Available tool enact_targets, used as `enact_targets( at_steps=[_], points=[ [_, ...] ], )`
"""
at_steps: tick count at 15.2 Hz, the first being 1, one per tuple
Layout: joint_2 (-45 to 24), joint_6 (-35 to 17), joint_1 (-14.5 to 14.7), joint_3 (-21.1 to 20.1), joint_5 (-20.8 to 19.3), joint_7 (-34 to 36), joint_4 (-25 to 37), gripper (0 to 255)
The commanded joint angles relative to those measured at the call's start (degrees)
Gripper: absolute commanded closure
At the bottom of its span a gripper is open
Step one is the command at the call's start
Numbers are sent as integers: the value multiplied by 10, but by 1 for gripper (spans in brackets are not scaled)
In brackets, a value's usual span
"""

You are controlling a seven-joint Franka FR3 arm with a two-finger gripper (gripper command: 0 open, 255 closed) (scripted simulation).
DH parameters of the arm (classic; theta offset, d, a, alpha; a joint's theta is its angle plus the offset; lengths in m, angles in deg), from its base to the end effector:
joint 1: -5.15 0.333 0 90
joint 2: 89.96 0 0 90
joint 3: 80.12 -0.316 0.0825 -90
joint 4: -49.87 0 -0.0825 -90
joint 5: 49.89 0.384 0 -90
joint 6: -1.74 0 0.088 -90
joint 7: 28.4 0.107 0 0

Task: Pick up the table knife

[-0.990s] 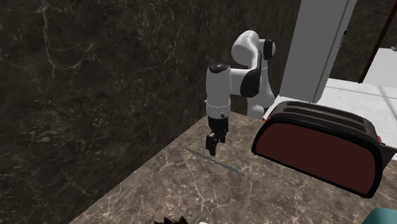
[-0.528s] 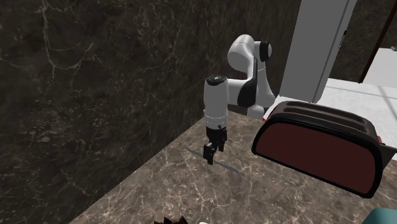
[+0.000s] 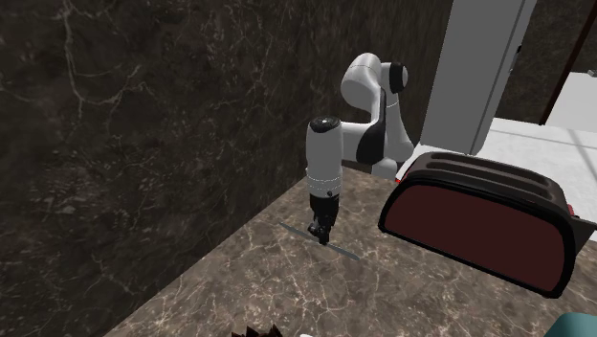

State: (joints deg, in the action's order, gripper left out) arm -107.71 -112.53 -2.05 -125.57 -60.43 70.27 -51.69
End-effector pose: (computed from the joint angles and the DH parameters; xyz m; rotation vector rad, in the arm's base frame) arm 0.5178 0.3467 0.4301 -2.7289 1.4979 0.0683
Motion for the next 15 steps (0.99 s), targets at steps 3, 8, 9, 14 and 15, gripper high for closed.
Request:
enact_targets(
  at_steps=[3, 8, 9, 14, 15],
  points=[
    [0, 0, 0, 0, 0, 0, 0, 255],
    [10, 26, -3, -4, 9, -5, 19, 255],
    [12, 33, -3, -5, 11, -6, 24, 255],
    [20, 68, -3, -8, 18, -9, 54, 255],
    [22, 76, -3, -9, 19, -10, 61, 255]
  ],
)
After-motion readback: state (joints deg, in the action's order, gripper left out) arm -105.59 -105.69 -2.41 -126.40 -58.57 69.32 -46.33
